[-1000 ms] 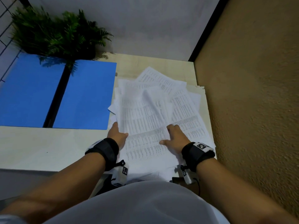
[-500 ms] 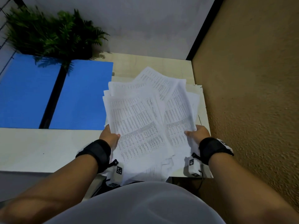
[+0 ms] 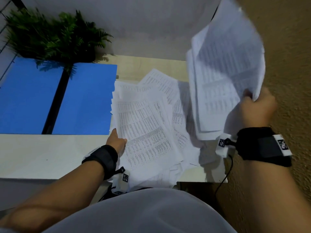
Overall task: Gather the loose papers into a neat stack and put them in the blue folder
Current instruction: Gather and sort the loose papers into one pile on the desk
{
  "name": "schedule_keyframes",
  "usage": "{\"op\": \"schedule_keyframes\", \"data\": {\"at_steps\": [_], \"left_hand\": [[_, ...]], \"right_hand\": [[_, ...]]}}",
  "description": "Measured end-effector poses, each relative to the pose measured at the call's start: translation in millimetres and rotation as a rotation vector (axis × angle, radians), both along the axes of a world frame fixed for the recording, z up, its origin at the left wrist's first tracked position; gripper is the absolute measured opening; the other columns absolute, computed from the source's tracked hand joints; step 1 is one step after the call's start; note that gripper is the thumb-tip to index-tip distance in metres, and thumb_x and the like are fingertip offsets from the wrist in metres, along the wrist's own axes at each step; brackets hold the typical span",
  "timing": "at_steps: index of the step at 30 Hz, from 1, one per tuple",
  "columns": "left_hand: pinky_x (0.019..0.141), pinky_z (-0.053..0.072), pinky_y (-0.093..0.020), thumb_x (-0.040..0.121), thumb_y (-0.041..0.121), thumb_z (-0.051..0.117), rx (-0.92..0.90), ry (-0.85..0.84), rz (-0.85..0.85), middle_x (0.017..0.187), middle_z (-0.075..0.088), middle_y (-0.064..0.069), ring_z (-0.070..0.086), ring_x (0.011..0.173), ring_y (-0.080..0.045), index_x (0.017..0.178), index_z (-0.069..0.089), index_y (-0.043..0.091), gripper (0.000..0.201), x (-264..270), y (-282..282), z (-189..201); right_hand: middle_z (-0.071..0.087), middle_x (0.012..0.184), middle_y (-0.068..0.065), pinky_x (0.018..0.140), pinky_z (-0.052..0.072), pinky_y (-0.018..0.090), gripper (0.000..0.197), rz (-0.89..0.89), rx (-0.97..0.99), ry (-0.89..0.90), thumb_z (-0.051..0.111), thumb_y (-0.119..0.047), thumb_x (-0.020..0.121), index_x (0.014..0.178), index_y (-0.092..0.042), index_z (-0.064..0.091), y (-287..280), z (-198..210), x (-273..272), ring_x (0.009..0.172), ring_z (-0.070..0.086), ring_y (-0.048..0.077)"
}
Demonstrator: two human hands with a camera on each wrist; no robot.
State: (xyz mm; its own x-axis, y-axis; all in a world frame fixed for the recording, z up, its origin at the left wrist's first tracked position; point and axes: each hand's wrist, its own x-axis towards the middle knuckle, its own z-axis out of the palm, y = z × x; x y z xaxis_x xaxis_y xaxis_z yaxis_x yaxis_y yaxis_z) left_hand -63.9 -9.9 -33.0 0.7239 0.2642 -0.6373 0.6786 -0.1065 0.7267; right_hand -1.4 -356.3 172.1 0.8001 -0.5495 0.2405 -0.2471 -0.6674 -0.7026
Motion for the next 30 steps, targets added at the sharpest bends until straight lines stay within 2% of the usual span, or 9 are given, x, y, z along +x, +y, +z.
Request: {"op": "schedule_keyframes", "data": {"at_steps": [3,5,11,15,19,22,25,27,30], "left_hand": [[0.086,0.048,-0.035,0.089,-0.006,0.05,-0.016,0.035,0.005,0.123,0.056,-0.008,0.056,0.104,-0.028,0.132,0.04,0.012,0.048,2.1,-3.7,3.4],[0.089,0.051,-0.037,0.085,0.002,0.053,-0.065,0.047,0.025,0.126,0.059,-0.008,0.059,0.107,-0.03,0.135,0.039,0.01,0.052,1.7,-3.8,5.9],[0.114,0.018,-0.036,0.069,0.086,0.049,-0.328,0.123,0.047,0.157,0.026,0.014,0.02,0.149,-0.013,0.156,0.003,0.03,0.113,-2.9,-3.6,22.0],[0.106,0.041,-0.036,0.079,0.038,0.078,-0.307,-0.013,0.061,0.14,0.056,0.004,0.055,0.127,-0.017,0.144,0.041,0.025,0.076,-3.7,-4.8,19.1],[0.104,0.046,-0.045,0.084,0.0,0.066,-0.044,-0.039,0.092,0.13,0.061,-0.011,0.058,0.121,-0.032,0.137,0.049,0.015,0.057,-3.4,-2.2,11.8],[0.097,0.044,-0.035,0.09,-0.003,0.06,-0.026,-0.051,0.176,0.132,0.059,-0.012,0.056,0.122,-0.032,0.141,0.047,0.008,0.053,-5.8,6.1,15.5],[0.097,0.043,-0.036,0.091,-0.004,0.059,-0.017,-0.067,0.217,0.127,0.06,-0.01,0.056,0.119,-0.03,0.137,0.049,0.007,0.048,-7.0,19.5,17.6],[0.1,0.043,-0.039,0.091,-0.004,0.058,-0.058,-0.076,0.238,0.131,0.06,-0.013,0.056,0.123,-0.033,0.138,0.049,0.009,0.049,-7.3,25.5,22.2],[0.099,0.042,-0.036,0.093,-0.004,0.056,-0.139,-0.085,0.288,0.131,0.059,-0.009,0.056,0.12,-0.029,0.14,0.046,0.008,0.049,-2.3,30.5,26.8]], "right_hand": [[0.054,0.075,0.008,0.048,0.04,0.01,0.004,0.166,0.271,0.001,0.054,-0.006,0.091,0.093,-0.008,0.056,31.3,-7.3,-4.9,0.06,0.05,0.012],[0.056,0.077,0.008,0.049,0.043,0.018,0.007,0.271,0.307,0.168,0.054,-0.003,0.089,0.093,-0.008,0.054,55.5,-33.6,-11.2,0.066,0.054,0.018],[0.06,0.093,0.007,0.063,0.046,0.022,0.019,0.496,0.228,0.666,0.053,-0.005,0.089,0.108,-0.006,0.05,109.4,-125.4,-43.4,0.09,0.061,0.028],[0.06,0.114,0.011,0.079,0.045,0.031,0.043,0.663,0.02,0.887,0.064,-0.019,0.09,0.127,-0.006,0.049,118.5,-157.7,-44.1,0.093,0.053,0.022],[0.061,0.093,0.007,0.072,0.046,0.03,0.024,0.578,0.289,0.7,0.071,-0.031,0.085,0.096,-0.014,0.058,114.4,-153.8,-31.0,0.085,0.053,0.02],[0.063,0.095,0.007,0.076,0.05,0.032,0.012,0.381,0.125,0.551,0.062,-0.021,0.088,0.093,-0.011,0.058,90.3,-161.7,-1.6,0.09,0.06,0.026],[0.06,0.115,0.011,0.09,0.051,0.043,0.043,0.435,-0.015,0.73,0.074,-0.028,0.078,0.113,-0.01,0.056,73.7,-171.0,13.0,0.111,0.057,0.031],[0.055,0.12,0.011,0.091,0.05,0.042,0.066,0.484,-0.129,0.84,0.084,-0.035,0.069,0.122,-0.009,0.053,71.3,-178.4,11.5,0.115,0.053,0.031],[0.05,0.116,0.013,0.083,0.05,0.031,0.052,0.464,-0.088,0.82,0.089,-0.022,0.064,0.106,-0.006,0.061,70.4,-189.8,9.7,0.111,0.055,0.033]]}}
